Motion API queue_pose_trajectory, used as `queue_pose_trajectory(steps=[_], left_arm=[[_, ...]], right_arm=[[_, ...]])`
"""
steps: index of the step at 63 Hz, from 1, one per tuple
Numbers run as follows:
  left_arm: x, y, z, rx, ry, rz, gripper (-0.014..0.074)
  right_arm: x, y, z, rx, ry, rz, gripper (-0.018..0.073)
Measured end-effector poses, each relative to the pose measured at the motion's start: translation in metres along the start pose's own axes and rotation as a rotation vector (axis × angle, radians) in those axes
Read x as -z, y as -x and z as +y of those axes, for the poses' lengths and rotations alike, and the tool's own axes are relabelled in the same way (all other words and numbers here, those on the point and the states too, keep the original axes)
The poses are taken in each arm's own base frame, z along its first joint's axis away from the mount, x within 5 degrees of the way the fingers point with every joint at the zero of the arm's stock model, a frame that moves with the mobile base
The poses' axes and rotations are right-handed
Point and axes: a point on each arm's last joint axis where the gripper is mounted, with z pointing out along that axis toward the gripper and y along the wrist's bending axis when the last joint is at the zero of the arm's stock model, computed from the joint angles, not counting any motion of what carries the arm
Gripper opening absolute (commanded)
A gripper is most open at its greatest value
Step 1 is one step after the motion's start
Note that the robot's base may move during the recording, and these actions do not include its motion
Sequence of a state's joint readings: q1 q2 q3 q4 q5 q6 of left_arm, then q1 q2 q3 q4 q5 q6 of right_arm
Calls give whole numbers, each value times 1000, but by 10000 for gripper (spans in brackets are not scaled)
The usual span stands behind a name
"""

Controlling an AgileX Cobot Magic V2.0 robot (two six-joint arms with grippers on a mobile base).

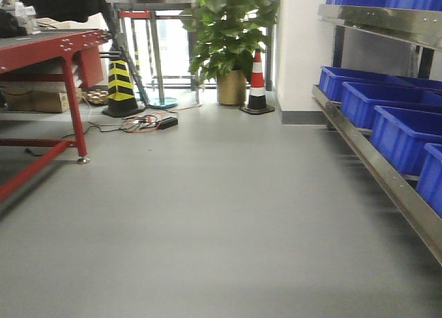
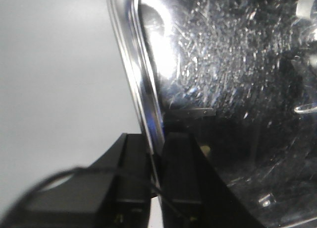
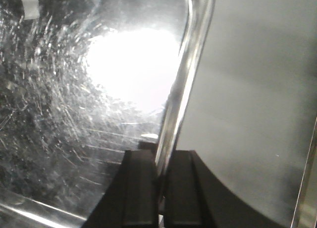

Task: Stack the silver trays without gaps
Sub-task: 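Hold the tray in both grippers and turn the base away from the shelf, then drive the base past the plant and cones to the other shelf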

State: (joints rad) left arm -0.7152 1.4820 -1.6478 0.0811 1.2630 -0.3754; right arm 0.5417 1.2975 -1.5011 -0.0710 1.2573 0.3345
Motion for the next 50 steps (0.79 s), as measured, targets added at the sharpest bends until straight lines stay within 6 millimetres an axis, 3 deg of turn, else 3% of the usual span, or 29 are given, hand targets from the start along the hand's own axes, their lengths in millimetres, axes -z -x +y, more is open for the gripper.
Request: queue_pose_trajectory(steps=[50], left_arm=[[0, 0, -1, -2, -1, 0, -48]], right_arm=[[1, 0, 0, 0, 0, -2, 56]])
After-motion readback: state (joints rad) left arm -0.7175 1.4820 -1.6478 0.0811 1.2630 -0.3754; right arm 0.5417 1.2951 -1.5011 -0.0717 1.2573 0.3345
